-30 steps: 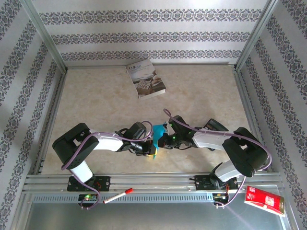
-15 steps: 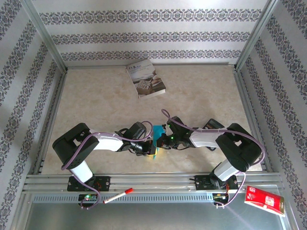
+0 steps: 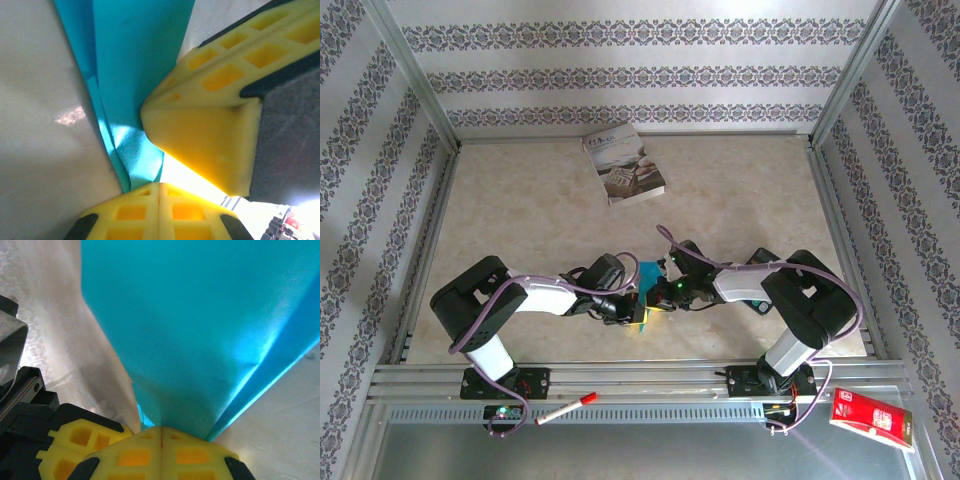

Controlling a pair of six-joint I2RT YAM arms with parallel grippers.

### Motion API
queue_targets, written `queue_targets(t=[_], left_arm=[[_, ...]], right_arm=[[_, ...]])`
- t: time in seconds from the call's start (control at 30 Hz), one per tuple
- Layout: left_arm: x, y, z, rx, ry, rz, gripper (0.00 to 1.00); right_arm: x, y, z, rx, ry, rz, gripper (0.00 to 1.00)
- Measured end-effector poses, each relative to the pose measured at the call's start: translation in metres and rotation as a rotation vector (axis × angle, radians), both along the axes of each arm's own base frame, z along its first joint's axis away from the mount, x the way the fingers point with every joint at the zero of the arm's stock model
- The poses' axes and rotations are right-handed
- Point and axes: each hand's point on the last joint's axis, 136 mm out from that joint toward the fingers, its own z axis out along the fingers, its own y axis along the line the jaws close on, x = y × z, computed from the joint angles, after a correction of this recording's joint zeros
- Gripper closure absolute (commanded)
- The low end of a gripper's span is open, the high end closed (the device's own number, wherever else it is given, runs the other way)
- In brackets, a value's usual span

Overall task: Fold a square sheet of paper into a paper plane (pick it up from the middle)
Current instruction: Perform the fifth fold on the wing at the bottom-center of the table.

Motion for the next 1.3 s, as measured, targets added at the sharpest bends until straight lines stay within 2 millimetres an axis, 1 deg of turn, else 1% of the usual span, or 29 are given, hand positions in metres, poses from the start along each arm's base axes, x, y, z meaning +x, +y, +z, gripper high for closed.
queue_targets(t=[0.23,0.43,0.9,1.3], left_arm=[[0.0,0.001,-0.001,0.001,-0.002,-0.004,1.0],[-0.001,0.002,-0.002,0.0,-0.003,-0.011,1.0],[-0.002,0.002,-0.003,-0.001,-0.003,-0.018,1.0],[-0.002,0.002,-0.003,-0.001,-0.005,-0.02,1.0]], right_arm=[[0.01,-0.004,0.001,0.008,0.026,-0.007,0.98],[0.03,-0.012,0.001,-0.002,0.02,-0.043,0.98],[0.063,-0.031,0.0,-0.003,0.03,-0.097,0.99],[0.069,-0.034,0.001,0.026,0.095,-0.099,1.0]])
